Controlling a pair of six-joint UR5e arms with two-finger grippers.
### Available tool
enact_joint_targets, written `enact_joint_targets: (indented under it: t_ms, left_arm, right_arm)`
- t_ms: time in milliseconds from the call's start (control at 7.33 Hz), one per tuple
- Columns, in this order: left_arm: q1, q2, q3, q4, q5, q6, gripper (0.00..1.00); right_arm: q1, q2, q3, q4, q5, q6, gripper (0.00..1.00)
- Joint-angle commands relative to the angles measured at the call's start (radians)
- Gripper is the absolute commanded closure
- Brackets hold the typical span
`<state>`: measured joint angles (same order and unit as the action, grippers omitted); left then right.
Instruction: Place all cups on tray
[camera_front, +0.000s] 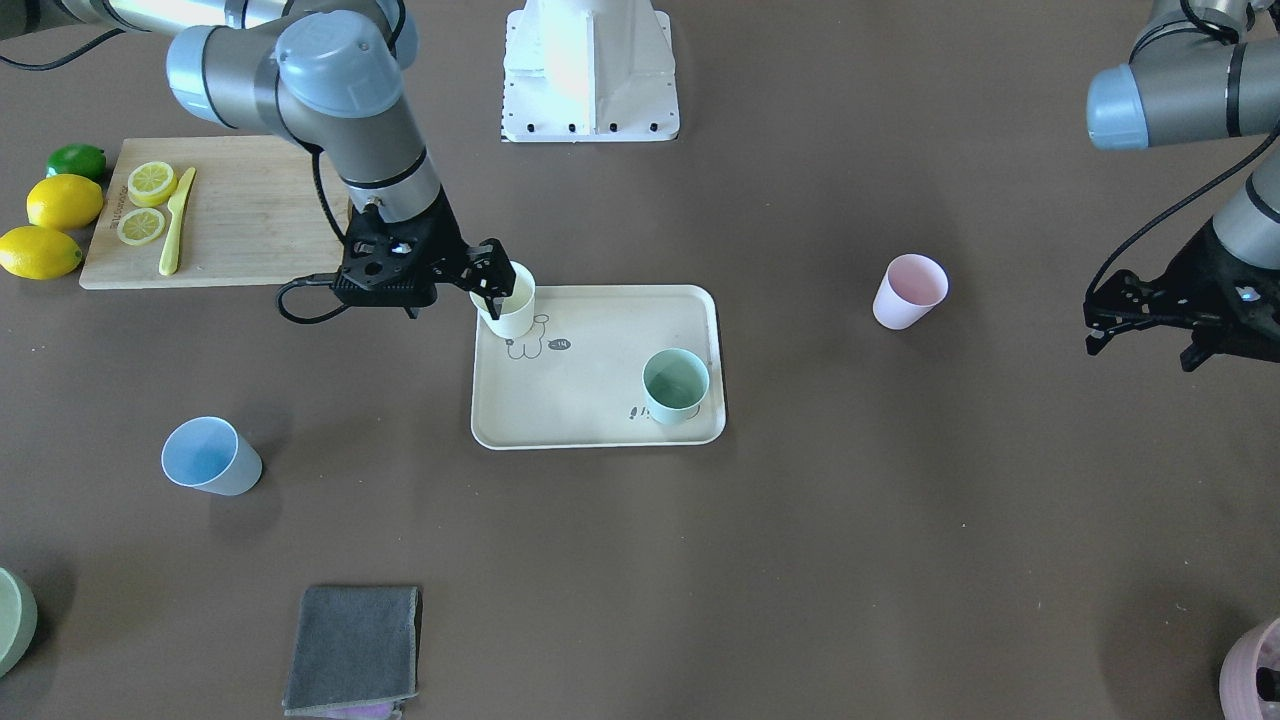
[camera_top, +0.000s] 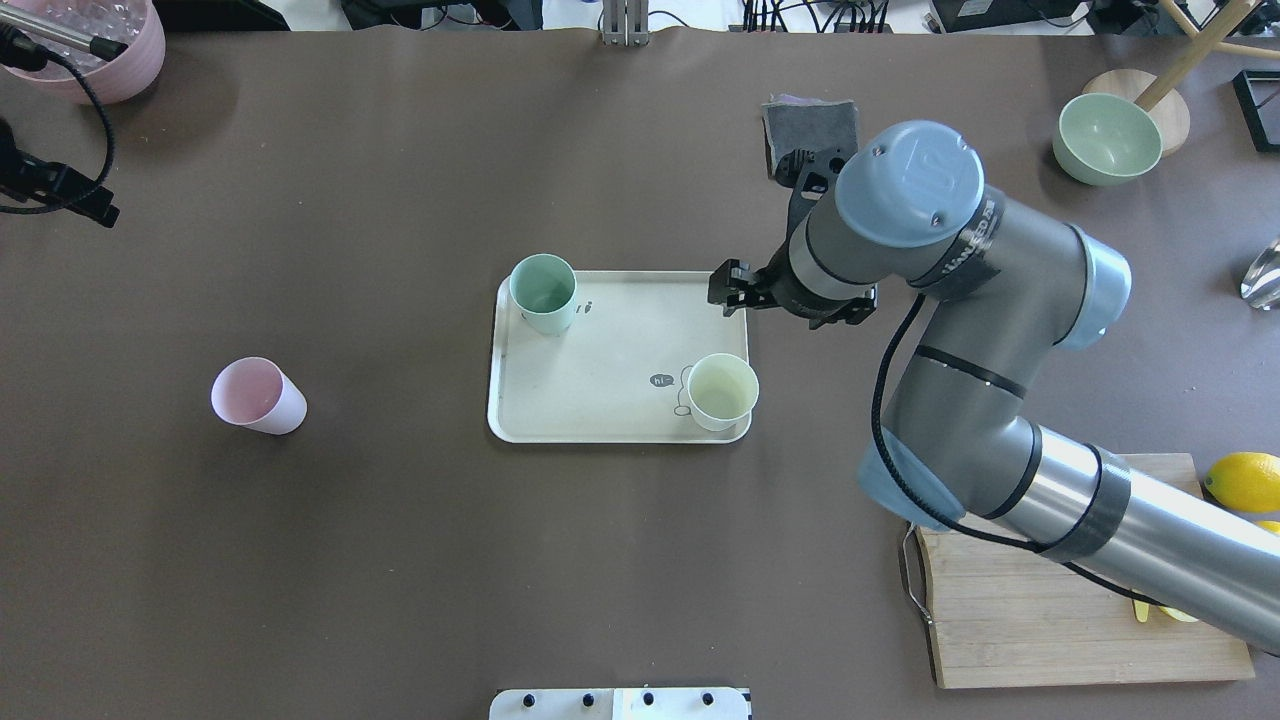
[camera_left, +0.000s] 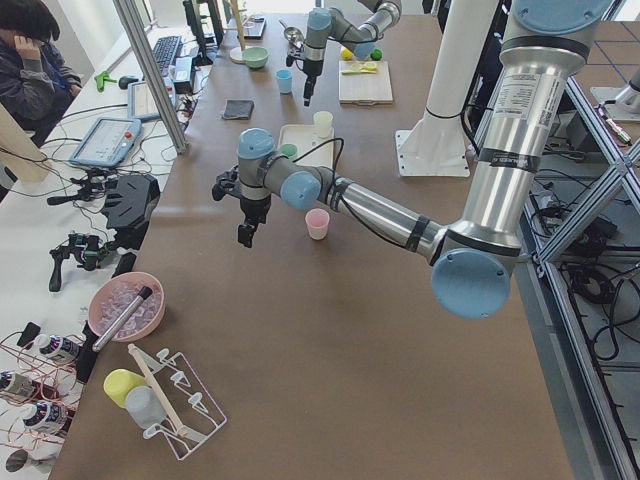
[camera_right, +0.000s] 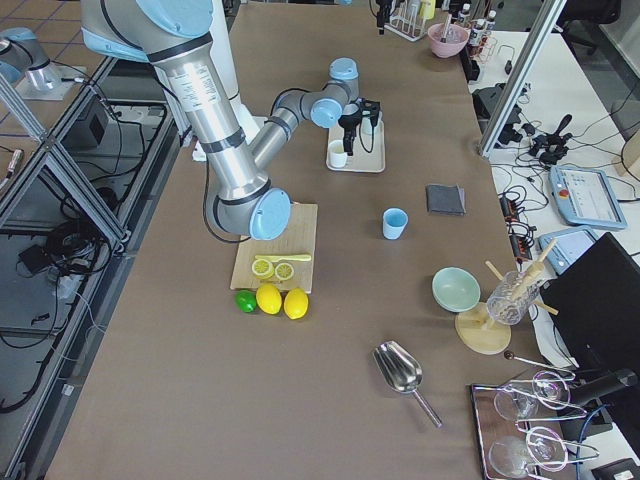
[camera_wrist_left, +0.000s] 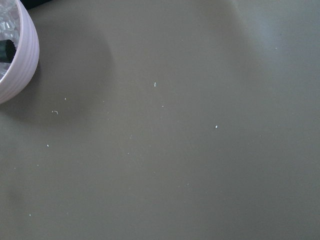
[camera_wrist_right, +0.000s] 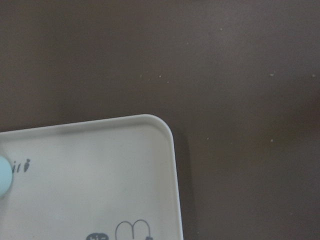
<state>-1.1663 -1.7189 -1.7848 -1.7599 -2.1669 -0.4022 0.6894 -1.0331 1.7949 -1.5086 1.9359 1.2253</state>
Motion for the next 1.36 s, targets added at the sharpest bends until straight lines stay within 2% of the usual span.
enact_joint_targets:
  t_ms: [0,136,273,545,682,818,955,1091,1227]
  left_arm:
    - [0.011,0.155,-0.016,-0.232,-0.135,-0.165,0.01]
    - [0.032,0.203,-0.018,-0.316,-0.151,-0.244,0.01]
    - [0.116,0.208,-0.031,-0.357,-0.143,-0.374,0.01]
    - [0.250,0.206,-0.066,-0.374,-0.066,-0.536,0.01]
    - [0.295,0.206,-0.065,-0.374,-0.021,-0.562,0.03]
    - [0.319,0.202,-0.064,-0.375,-0.002,-0.567,0.07]
    - [0.324,0.197,-0.061,-0.375,-0.002,-0.593,0.16]
    - [0.339,0.185,-0.059,-0.375,-0.001,-0.615,0.17]
    - [0.374,0.180,-0.057,-0.375,0.045,-0.641,0.28]
  right_arm:
    - [0.147,-0.008,-0.003,-0.088,0.081,-0.209,0.01]
    - [0.221,-0.018,-0.005,-0.111,0.110,-0.304,0.01]
    - [0.282,-0.040,-0.006,-0.125,0.147,-0.399,0.01]
    - [0.388,-0.094,-0.021,-0.121,0.221,-0.588,0.01]
    - [0.401,-0.111,-0.023,-0.114,0.224,-0.621,0.01]
    - [0.401,-0.117,-0.026,-0.113,0.222,-0.622,0.01]
    - [0.401,-0.119,-0.028,-0.113,0.219,-0.622,0.01]
    - [0.401,-0.133,-0.029,-0.113,0.216,-0.624,0.01]
    - [0.401,-0.137,-0.029,-0.113,0.215,-0.644,0.01]
